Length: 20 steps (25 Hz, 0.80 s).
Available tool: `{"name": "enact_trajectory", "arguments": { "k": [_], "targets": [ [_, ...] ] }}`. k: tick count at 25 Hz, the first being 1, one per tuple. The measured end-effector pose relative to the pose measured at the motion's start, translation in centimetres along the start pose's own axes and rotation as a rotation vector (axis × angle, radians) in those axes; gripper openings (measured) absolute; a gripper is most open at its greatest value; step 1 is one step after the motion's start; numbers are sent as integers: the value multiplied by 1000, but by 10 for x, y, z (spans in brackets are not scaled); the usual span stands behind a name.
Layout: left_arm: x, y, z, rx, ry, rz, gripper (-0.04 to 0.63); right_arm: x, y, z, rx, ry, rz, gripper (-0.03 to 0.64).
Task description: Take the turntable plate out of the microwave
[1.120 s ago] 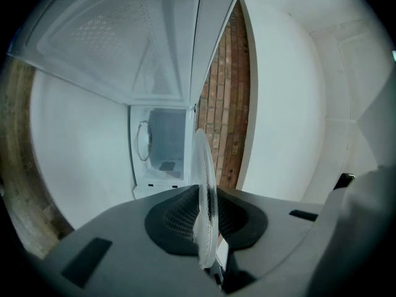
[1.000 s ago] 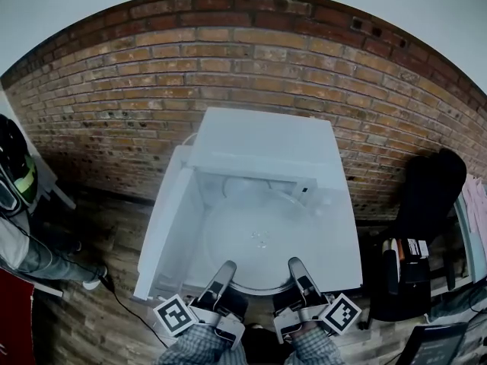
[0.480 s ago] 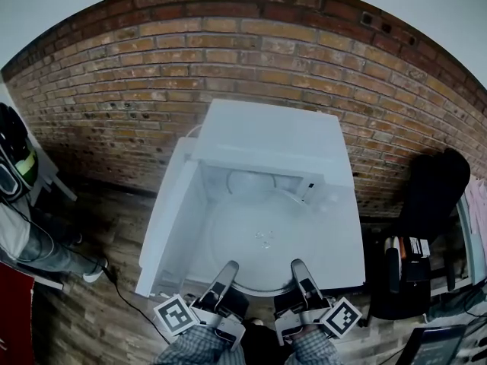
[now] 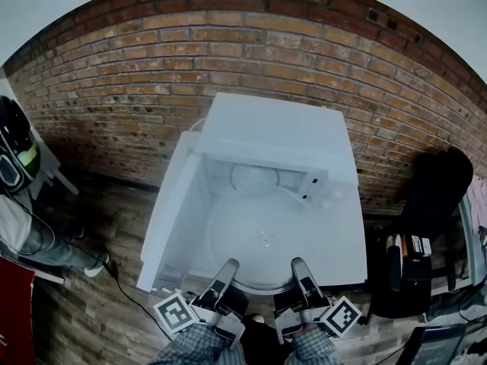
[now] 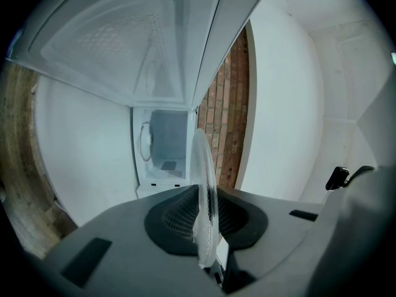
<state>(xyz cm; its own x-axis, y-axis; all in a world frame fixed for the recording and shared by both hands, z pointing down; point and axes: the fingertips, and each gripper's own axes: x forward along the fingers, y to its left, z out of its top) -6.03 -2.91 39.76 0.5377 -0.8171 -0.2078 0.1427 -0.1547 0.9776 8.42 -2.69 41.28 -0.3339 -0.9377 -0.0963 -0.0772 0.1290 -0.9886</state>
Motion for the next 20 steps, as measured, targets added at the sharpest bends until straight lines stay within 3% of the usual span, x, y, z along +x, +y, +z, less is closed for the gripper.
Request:
{"name": "enact_trajectory", "arguments": {
  "k": [20],
  "targets": [
    [-3, 0, 1, -1, -11, -4, 44, 1, 1, -3, 12, 5, 5, 48]
  ]
}}
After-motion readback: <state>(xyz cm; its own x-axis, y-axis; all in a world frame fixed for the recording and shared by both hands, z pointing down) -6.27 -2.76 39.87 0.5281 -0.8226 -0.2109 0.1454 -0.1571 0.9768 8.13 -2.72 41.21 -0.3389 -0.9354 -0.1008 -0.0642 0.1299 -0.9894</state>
